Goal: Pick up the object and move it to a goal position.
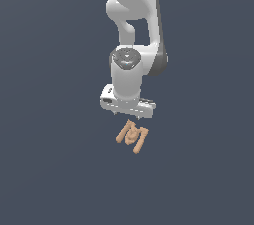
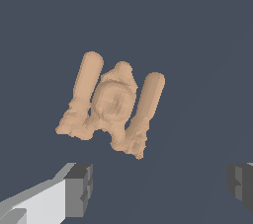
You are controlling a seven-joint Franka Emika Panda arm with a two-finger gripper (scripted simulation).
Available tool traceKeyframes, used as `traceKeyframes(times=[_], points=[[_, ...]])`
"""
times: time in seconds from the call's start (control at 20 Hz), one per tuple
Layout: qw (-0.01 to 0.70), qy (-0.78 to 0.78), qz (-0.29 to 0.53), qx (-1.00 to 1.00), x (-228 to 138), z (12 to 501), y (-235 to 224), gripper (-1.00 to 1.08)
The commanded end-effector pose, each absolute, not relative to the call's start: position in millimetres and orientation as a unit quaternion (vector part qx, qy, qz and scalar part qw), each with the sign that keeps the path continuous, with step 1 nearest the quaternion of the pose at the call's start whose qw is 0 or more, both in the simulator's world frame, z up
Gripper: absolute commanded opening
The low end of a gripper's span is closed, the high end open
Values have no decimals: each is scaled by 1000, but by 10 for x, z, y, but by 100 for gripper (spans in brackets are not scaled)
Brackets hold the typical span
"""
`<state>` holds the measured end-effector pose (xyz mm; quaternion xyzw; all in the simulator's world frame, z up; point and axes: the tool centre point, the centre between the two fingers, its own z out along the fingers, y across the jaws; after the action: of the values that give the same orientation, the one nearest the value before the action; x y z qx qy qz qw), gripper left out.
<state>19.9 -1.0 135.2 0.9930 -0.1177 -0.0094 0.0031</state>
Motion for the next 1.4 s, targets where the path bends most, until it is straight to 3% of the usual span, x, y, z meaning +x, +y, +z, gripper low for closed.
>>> traceKeyframes(times=[0.0,0.6,1.35], points=[[3,-146,-8,989,290,1263,35,100],[0,-251,-1,968,606,901,218,100],[0,-269,0,963,651,694,253,100]])
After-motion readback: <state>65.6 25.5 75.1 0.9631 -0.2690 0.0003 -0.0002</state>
